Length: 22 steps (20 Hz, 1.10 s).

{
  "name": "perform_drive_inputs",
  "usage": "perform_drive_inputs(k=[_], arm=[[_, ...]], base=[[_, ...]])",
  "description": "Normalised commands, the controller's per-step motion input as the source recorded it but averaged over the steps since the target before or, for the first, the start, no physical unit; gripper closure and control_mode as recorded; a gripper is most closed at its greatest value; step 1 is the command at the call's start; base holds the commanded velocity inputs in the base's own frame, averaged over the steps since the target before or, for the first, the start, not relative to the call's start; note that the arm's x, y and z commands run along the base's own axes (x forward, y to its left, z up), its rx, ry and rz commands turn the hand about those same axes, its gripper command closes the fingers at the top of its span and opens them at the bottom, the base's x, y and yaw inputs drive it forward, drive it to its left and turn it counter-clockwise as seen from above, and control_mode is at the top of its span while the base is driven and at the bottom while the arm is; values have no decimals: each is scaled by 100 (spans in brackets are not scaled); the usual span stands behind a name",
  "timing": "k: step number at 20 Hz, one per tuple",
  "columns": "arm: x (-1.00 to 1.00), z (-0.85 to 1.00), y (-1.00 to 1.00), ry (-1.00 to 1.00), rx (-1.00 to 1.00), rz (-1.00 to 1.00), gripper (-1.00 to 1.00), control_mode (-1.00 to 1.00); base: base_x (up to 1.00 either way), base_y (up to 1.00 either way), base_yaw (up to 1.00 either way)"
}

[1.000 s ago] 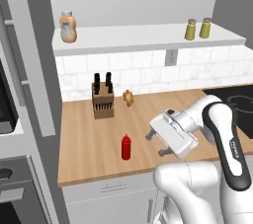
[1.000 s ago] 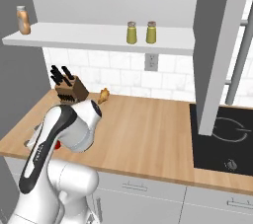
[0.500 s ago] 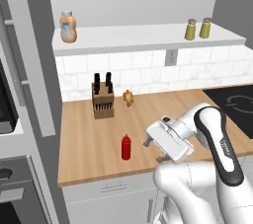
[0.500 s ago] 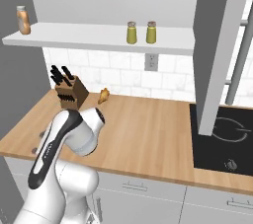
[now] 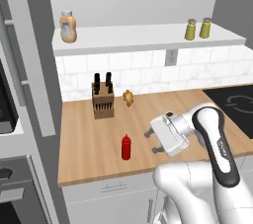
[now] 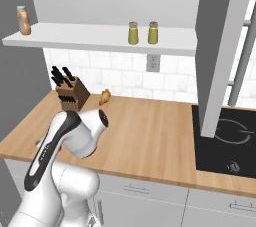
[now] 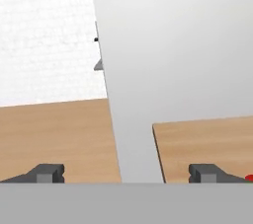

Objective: Put the shaker and condiment bottle from the counter next to their counterparts in the cabinet.

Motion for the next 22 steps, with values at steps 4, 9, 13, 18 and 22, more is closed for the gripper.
perform_drive_inputs(k=[4,9,13,18,22], arm=[[62,-7,4,0,0,-9,-100,-100],[57,-25,7,0,0,-4,-100,-100],[4,-26,19,0,0,0,-100,-100],[-2,-27,38,2,0,0,-100,-100],[0,-21,29,1,0,0,-100,-100]], base=[[0,0,0],[0,0,0],[0,0,0],[0,0,0],[0,0,0]])
